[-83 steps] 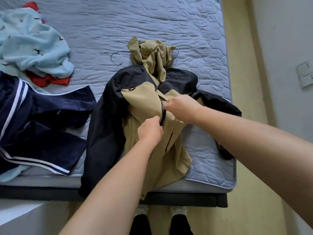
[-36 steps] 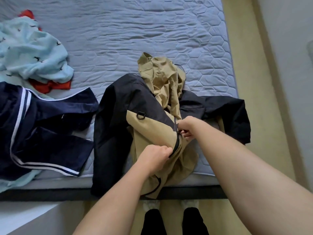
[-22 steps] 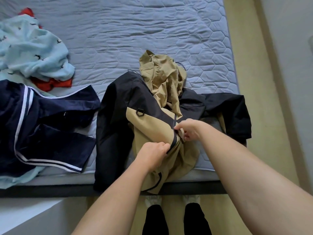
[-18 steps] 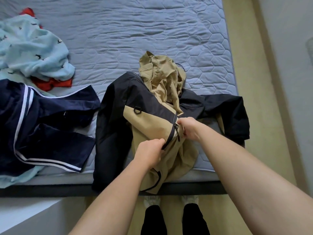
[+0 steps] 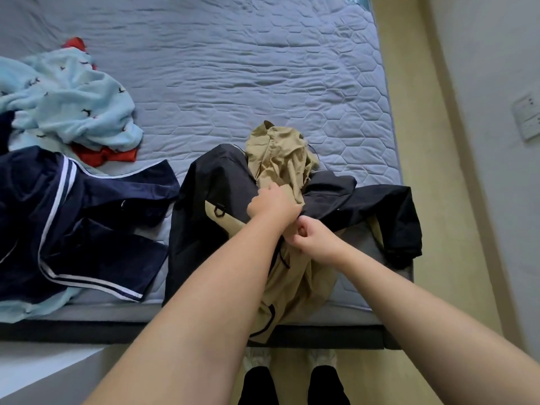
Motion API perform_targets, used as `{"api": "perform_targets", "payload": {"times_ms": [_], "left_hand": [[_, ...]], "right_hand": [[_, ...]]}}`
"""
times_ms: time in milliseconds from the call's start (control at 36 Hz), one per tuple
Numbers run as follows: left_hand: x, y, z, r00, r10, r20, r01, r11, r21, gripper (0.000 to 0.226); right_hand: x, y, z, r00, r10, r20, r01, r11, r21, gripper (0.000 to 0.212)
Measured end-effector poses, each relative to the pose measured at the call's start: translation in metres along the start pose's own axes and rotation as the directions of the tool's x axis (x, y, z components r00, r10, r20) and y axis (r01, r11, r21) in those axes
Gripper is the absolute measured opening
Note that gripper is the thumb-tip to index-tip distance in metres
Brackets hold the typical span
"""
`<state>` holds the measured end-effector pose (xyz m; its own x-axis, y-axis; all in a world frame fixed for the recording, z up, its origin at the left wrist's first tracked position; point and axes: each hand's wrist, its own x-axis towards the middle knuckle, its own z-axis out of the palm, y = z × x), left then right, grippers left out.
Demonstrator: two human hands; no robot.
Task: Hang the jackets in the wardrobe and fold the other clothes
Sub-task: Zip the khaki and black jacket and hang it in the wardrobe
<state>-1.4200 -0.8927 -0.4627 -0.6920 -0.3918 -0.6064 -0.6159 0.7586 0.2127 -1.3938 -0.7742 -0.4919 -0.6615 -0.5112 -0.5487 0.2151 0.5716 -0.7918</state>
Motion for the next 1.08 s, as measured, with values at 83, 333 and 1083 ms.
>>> {"api": "perform_targets", "payload": {"times_ms": [83, 333, 1083], "left_hand": [[0.008, -0.002, 0.008, 0.996, -0.087, 0.021, 0.085, 0.993, 0.078, 0.064], [0.014, -0.032, 0.015, 0.989, -0.051, 0.141, 0.069, 0.99, -0.123, 0.012], [-0.173, -0.037, -0.114, 0.992, -0.02, 0.123, 0.118, -0.17, -0.978, 0.044]], "right_hand": [[-0.008, 0.004, 0.004, 1.0, -0.022, -0.014, 0.02, 0.99, -0.136, 0.024], [-0.025, 0.014, 0.012, 1.0, -0.016, 0.012, 0.018, 0.974, -0.228, 0.01], [-0.099, -0.166, -0.032, 0.904, 0.301, -0.305, -0.123, 0.864, 0.489, 0.059]]}}
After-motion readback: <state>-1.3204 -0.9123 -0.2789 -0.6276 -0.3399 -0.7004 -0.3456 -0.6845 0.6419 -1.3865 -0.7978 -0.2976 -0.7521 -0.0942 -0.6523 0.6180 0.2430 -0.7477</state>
